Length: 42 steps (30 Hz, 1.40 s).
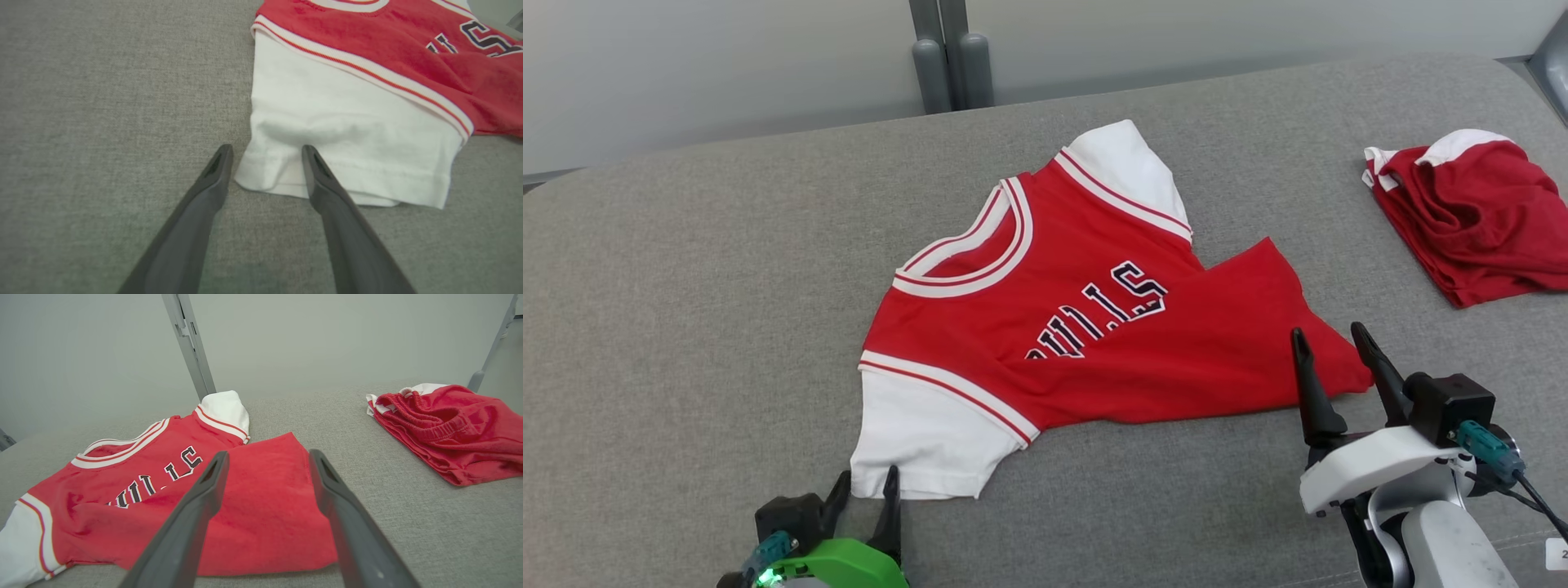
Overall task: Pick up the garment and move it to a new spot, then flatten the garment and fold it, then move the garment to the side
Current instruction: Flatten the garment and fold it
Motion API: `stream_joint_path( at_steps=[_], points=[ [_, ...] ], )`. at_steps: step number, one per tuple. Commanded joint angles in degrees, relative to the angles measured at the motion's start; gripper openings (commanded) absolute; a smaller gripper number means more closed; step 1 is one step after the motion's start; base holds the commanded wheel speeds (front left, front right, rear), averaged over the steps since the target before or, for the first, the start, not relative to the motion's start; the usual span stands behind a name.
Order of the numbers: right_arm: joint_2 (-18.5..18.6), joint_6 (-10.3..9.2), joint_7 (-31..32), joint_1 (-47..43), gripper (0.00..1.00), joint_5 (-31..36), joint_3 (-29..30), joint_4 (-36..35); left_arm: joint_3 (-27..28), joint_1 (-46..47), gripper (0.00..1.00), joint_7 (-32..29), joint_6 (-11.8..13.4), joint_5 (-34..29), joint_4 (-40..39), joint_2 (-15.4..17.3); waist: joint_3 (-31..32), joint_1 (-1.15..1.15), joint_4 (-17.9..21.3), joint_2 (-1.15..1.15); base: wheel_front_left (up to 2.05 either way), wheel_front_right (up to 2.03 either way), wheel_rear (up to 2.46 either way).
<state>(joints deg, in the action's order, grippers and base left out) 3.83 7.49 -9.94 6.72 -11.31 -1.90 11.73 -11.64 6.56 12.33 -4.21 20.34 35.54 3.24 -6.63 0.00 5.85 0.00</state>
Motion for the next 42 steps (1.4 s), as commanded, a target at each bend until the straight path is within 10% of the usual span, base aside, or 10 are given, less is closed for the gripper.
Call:
stream_joint_path(
  at_steps=[1, 25, 42],
  points=[
    [0.2, -0.01, -0.3, 0.5, 1.00, 0.2, 0.3, -0.2, -0.4, 0.9, 0.10, 0.3, -0.6, 0.3, 0.6, 0.3, -0.1, 0.00, 0.1, 0.00, 0.00, 0.00, 0.00],
    [1.2, -0.01, 5.2, -11.4, 1.00, -3.3, 4.0, -3.1, 3.7, -5.6, 0.00, 1.9, 0.3, 3.3, -27.1, 1.8, 0.8, 0.00, -1.9, 0.00, 0.00, 0.00, 0.00],
    [0.1, -0.01, 1.5, -4.4, 1.00, -15.2, 2.5, 9.7, 4.6, -9.1, 0.00, 0.3, 2.8, 4.3, -31.1, 2.8, 2.0, 0.00, -4.1, 0.00, 0.00, 0.00, 0.00]
  ],
)
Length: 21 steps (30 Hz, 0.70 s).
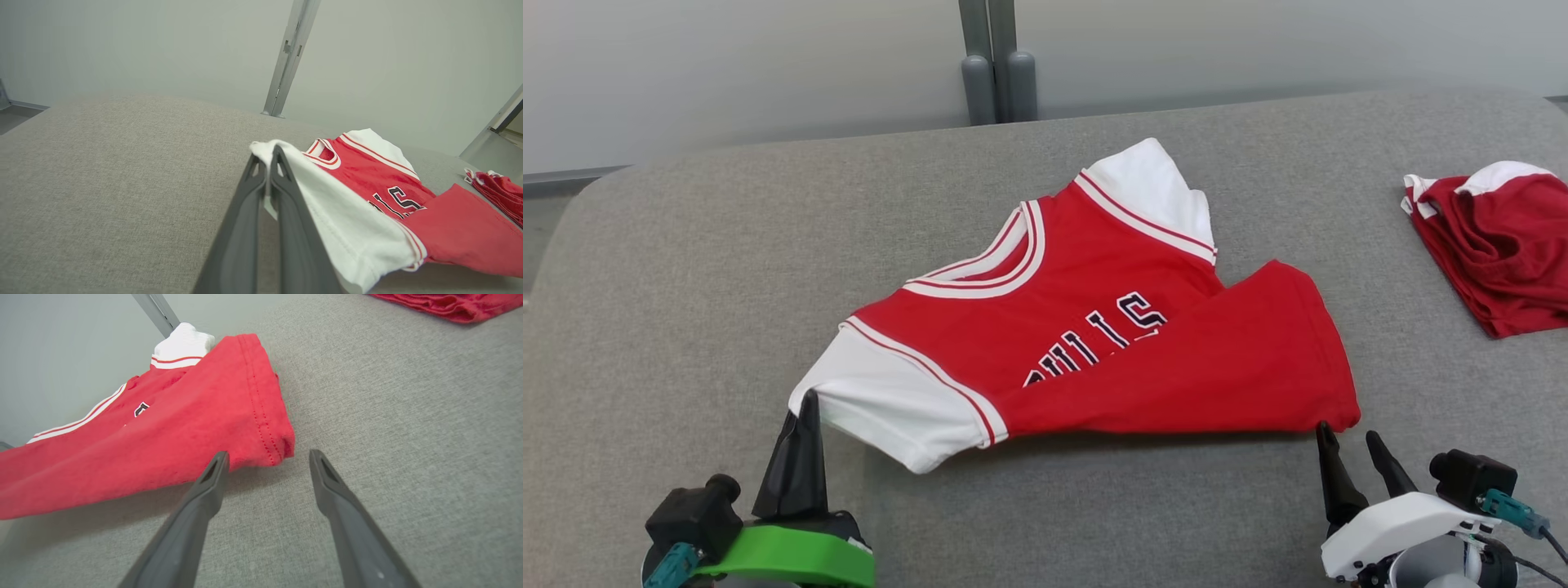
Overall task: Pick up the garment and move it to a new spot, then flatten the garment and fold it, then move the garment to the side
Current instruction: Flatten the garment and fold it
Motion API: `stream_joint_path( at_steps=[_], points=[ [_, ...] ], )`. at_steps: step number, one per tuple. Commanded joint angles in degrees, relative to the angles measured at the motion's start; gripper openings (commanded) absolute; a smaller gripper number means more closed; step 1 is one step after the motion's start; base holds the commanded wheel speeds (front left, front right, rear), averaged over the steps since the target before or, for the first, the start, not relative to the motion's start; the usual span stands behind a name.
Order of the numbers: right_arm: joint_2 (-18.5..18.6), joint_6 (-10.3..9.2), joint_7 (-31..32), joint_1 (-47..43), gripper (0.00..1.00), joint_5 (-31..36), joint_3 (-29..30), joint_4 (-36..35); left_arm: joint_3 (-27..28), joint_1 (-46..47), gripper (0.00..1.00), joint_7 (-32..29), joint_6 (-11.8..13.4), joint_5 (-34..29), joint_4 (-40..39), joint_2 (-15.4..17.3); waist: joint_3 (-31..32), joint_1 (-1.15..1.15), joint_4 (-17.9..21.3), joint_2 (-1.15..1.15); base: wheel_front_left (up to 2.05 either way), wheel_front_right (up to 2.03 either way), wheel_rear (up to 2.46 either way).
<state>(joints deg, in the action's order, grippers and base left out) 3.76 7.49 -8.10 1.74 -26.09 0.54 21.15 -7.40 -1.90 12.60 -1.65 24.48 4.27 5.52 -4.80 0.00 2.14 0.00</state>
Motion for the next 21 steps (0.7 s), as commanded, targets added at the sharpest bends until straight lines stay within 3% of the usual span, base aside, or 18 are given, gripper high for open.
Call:
stream_joint_path(
  at_steps=[1, 13, 21],
  points=[
    [0.2, -0.01, -0.7, 1.0, 1.00, -0.5, -0.2, 0.9, 0.5, -0.8, 0.00, 0.1, 0.3, 0.2, 0.4, 0.6, 0.2, 0.00, -0.6, 0.00, 0.00, 0.00, 0.00],
    [0.3, 0.00, -2.6, 5.9, 1.00, -0.7, -3.6, 9.6, 0.3, -0.1, 0.00, 0.7, 0.2, 0.8, 3.3, 0.6, -0.3, 0.00, -2.4, 0.00, 0.00, 0.00, 0.00],
    [1.0, -0.01, -4.1, 4.0, 1.00, -1.2, -6.8, 6.6, 0.1, 0.5, 0.00, 1.1, 0.2, 1.1, 4.5, 0.6, -0.5, 0.00, -2.6, 0.00, 0.00, 0.00, 0.00]
  ],
)
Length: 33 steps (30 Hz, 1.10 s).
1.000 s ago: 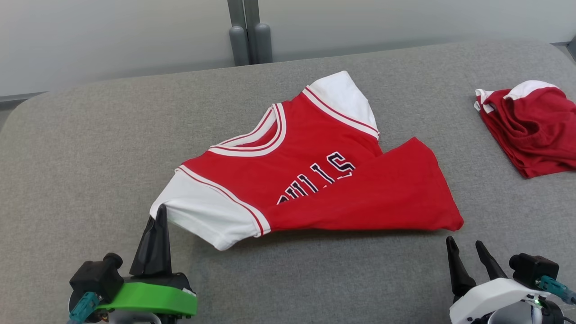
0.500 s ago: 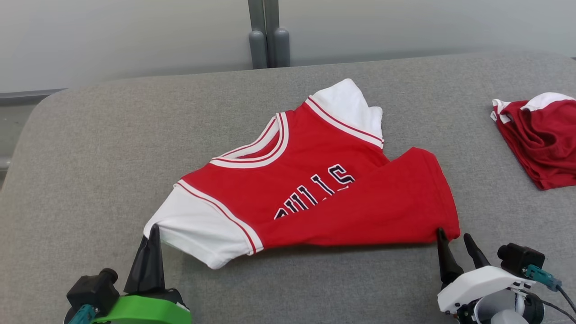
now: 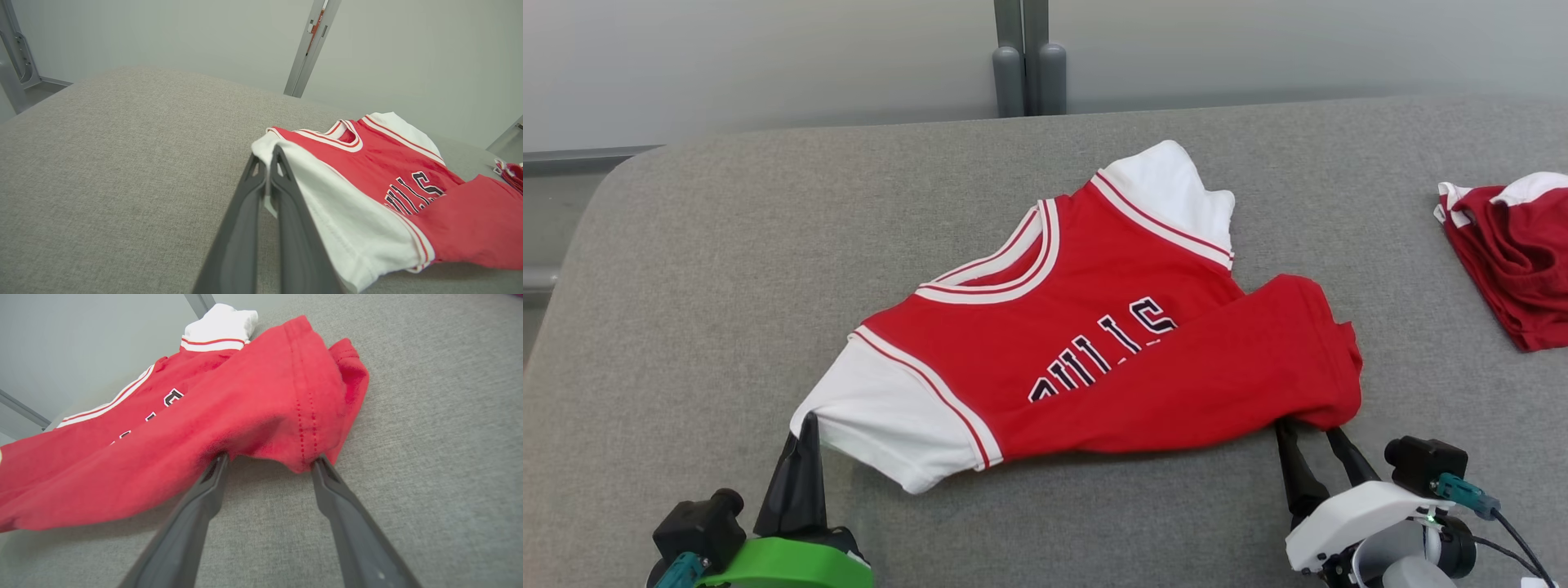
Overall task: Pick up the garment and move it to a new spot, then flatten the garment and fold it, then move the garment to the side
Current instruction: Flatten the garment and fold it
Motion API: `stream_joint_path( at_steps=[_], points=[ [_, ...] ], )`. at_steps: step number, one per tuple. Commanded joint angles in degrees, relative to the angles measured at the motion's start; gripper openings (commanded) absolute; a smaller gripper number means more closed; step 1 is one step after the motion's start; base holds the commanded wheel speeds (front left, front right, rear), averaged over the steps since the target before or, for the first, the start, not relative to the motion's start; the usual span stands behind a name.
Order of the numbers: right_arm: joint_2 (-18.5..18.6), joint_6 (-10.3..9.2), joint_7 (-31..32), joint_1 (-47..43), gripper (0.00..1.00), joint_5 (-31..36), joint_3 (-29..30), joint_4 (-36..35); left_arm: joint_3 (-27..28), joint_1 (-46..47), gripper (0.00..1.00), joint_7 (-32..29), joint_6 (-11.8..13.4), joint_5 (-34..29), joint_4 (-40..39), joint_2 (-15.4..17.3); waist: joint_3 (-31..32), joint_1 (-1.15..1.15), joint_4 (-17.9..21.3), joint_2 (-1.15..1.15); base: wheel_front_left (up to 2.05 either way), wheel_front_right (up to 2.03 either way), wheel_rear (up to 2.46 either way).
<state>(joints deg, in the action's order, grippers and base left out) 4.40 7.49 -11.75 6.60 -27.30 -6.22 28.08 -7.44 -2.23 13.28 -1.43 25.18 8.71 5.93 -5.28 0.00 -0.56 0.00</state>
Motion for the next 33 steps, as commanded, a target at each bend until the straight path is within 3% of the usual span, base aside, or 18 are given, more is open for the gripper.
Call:
stream_joint_path(
  at_steps=[1, 15, 18, 20, 23, 28, 31, 33],
  points=[
    [0.5, -0.01, -0.6, -1.2, 1.00, 0.1, -0.1, -1.2, 0.2, 0.9, 0.00, 0.4, 0.0, 0.4, 0.1, 0.2, 0.0, 0.00, 0.2, 0.00, 0.00, 0.00, 0.00],
    [0.9, 0.00, 4.4, -6.6, 1.00, 2.0, -0.1, -16.1, -0.2, 1.2, 0.00, 0.7, 0.3, 0.6, 0.2, 0.6, -0.2, 0.00, 1.8, 0.00, 0.00, 0.00, 0.00],
    [0.6, 0.00, 5.7, -7.1, 0.80, 2.3, -0.6, -18.1, -0.3, 1.2, 0.00, 0.7, 0.3, 0.7, 0.3, 0.7, -0.3, 0.00, 1.8, 0.00, 0.00, 0.00, 0.00],
    [0.5, -0.01, 6.3, -7.2, 0.52, 2.4, -0.5, -18.6, -0.4, 1.5, 0.00, 0.7, 0.4, 0.8, 0.3, 0.8, -0.4, 0.00, 1.6, 0.00, 0.00, 0.00, 0.00],
    [0.3, -0.01, 7.2, -7.0, 0.30, 2.9, 0.0, -18.1, -0.6, 1.7, 0.00, 0.8, 0.5, 0.8, 0.5, 0.7, -0.5, 0.00, 1.4, 0.00, 0.00, 0.00, 0.00],
    [0.2, -0.01, 7.3, -5.0, 0.16, 3.4, 0.9, -16.0, -0.5, 2.0, 0.00, 0.9, 0.6, 1.0, 0.5, 0.8, -0.8, 0.00, 1.3, 0.00, 0.00, 0.00, 0.00],
    [0.1, -0.01, 6.4, -3.9, 0.01, 3.8, 1.5, -14.8, -0.6, 2.1, 0.00, 1.0, 0.7, 1.1, 0.7, 0.9, -0.8, 0.00, 1.1, 0.00, 0.00, 0.00, 0.00],
    [0.0, 0.00, 5.7, -3.3, 0.00, 3.8, 1.8, -14.7, -0.6, 2.1, 0.00, 0.9, 0.7, 1.1, 0.7, 0.9, -0.8, 0.00, 1.1, 0.00, 0.00, 0.00, 0.00]
  ],
)
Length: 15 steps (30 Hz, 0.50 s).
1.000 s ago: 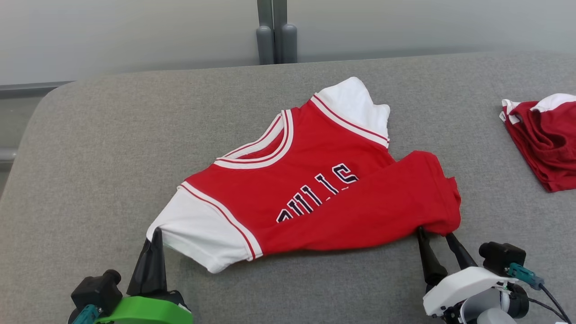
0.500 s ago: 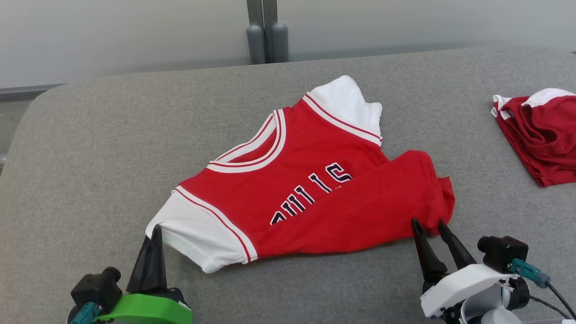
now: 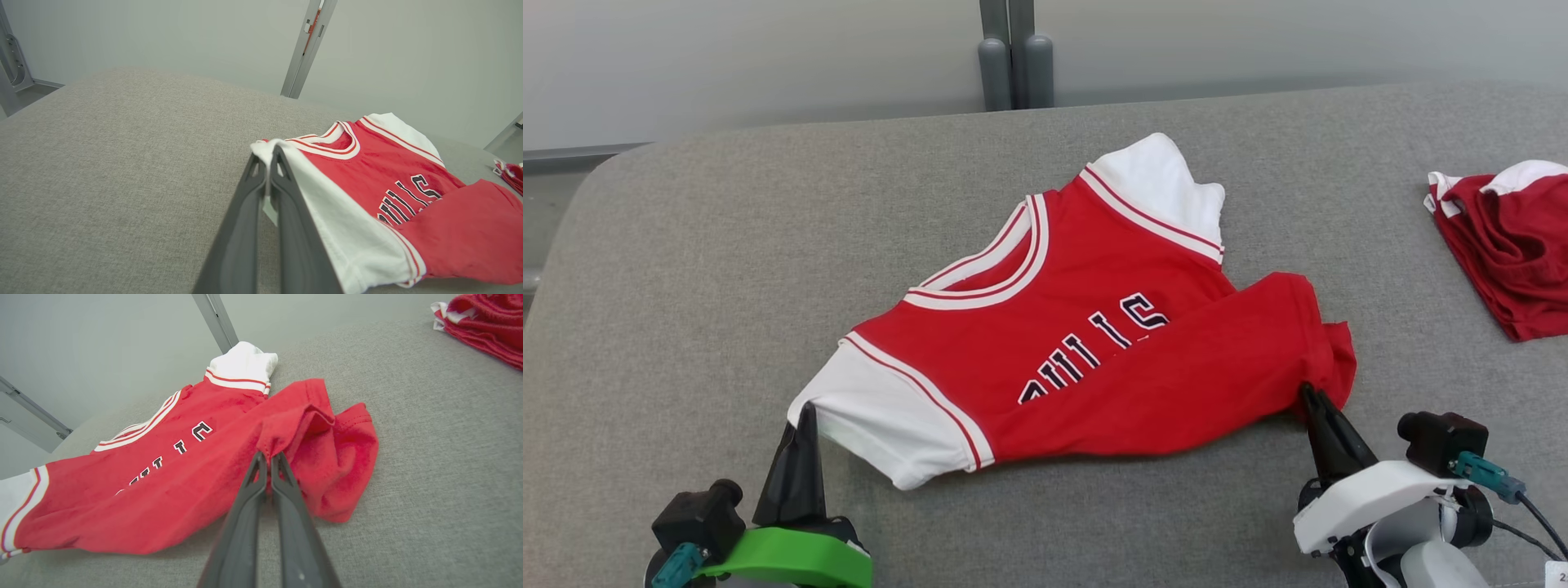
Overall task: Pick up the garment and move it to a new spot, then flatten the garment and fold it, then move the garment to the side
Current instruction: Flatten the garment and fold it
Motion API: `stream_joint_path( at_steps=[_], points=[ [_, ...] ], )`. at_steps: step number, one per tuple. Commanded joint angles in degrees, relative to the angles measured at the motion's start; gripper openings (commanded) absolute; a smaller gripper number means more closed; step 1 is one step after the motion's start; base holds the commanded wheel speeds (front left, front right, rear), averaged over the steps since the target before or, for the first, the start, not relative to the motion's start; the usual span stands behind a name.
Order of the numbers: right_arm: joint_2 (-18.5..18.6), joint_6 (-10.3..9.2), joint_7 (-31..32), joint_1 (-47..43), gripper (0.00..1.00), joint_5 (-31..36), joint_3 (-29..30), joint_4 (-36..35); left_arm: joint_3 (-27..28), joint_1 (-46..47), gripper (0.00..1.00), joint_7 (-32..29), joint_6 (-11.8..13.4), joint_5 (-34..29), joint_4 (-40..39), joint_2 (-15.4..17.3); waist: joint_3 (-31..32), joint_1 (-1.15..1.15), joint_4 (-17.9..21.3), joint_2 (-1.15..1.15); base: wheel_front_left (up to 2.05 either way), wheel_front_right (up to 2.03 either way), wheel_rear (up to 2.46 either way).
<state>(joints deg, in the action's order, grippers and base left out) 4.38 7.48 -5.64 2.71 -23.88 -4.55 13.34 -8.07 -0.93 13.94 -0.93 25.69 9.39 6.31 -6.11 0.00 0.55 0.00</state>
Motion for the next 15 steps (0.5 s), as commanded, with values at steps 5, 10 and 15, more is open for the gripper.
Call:
stream_joint_path(
  at_steps=[5, 10, 15],
  points=[
    [0.8, 0.01, -2.1, 1.7, 0.00, 1.3, 1.2, -1.6, 0.6, 0.8, 0.00, 0.7, 0.3, 0.5, -0.9, 0.5, 0.3, 0.00, 0.3, 0.00, 0.00, 0.00, 0.00],
    [1.8, 0.01, -2.0, 3.3, 0.00, 1.7, 1.3, -5.6, 0.8, 2.1, 0.00, 0.9, -0.4, 0.8, -3.5, -0.2, 1.2, 0.00, 0.9, 0.00, 0.00, 0.00, 0.00],
    [3.5, 0.01, -1.3, 5.3, 0.00, 2.1, 2.1, -11.6, 1.6, 4.0, 0.00, 1.2, -1.2, 2.2, -8.8, -1.0, 2.7, 0.00, 1.7, 0.00, 0.00, 0.00, 0.00]
  ],
)
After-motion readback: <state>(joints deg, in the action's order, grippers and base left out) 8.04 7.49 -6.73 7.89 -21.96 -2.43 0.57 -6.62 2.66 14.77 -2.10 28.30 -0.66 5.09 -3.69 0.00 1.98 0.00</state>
